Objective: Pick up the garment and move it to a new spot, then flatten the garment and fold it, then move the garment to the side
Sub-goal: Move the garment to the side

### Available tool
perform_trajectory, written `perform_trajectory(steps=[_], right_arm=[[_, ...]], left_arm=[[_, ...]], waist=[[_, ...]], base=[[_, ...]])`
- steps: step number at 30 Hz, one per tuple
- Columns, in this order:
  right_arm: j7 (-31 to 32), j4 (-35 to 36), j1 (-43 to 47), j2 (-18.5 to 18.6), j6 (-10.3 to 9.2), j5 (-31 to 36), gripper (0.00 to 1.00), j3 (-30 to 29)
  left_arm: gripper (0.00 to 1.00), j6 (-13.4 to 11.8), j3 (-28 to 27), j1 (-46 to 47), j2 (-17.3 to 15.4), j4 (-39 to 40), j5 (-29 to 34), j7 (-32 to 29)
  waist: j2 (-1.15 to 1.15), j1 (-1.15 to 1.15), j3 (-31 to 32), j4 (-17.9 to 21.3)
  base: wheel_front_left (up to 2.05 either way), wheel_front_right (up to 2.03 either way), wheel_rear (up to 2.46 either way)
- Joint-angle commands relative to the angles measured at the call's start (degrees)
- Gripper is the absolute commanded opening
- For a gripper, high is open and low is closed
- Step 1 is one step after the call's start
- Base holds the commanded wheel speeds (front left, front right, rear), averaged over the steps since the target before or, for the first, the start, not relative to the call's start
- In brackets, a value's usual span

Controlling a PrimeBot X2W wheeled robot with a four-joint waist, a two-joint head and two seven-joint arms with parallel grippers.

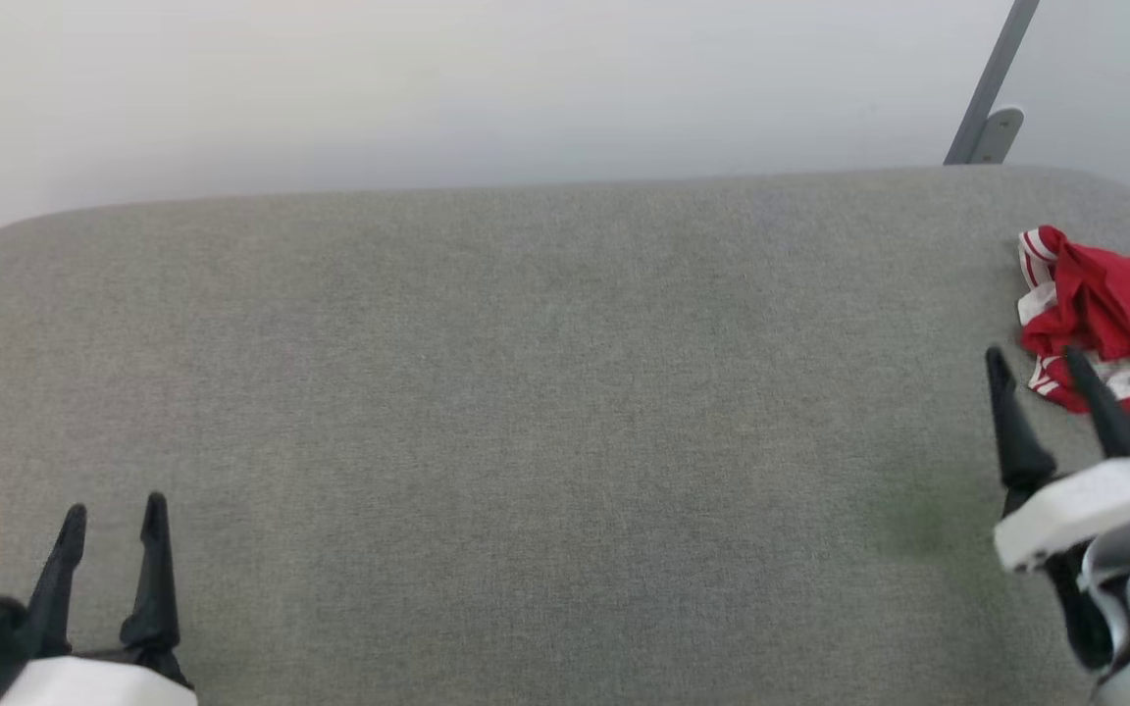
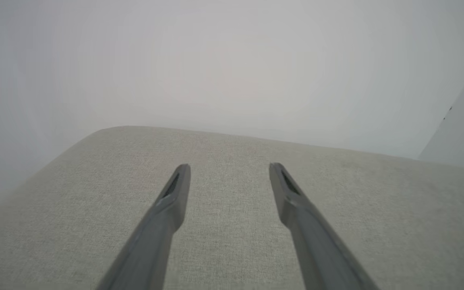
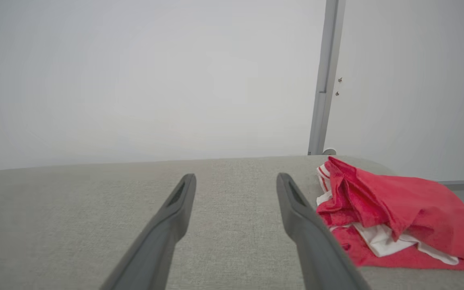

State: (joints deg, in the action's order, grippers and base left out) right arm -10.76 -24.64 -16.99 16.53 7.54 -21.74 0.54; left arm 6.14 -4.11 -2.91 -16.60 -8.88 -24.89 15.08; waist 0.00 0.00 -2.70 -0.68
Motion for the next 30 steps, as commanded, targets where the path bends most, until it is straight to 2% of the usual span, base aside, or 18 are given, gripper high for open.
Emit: perform_trajectory(steps=[1, 18, 30], right_arm=[[-0.6, 1.0, 2.1, -0.8, -0.11, -0.3, 1.00, -0.3], [-2.4, 10.3, 15.8, -7.0, -0.09, 1.5, 1.00, -4.2], [-1.5, 12.3, 18.7, -8.2, -0.08, 1.4, 1.00, -4.7]], left_arm=[[1.00, 0.4, -0.9, -1.0, 0.3, -0.3, -0.1, 0.1], [1.00, 1.4, -4.1, -4.6, 2.9, -0.8, 1.6, 0.1], [1.00, 1.4, -3.5, -5.6, 3.0, -0.3, 1.0, 0.1]], waist=[[0.00, 0.00, 0.7, -0.3], [0.00, 0.00, 3.4, 0.0], [0.00, 0.00, 3.6, 0.2]], base=[[0.00, 0.00, 0.00], [0.00, 0.00, 0.00], [0.00, 0.00, 0.00]])
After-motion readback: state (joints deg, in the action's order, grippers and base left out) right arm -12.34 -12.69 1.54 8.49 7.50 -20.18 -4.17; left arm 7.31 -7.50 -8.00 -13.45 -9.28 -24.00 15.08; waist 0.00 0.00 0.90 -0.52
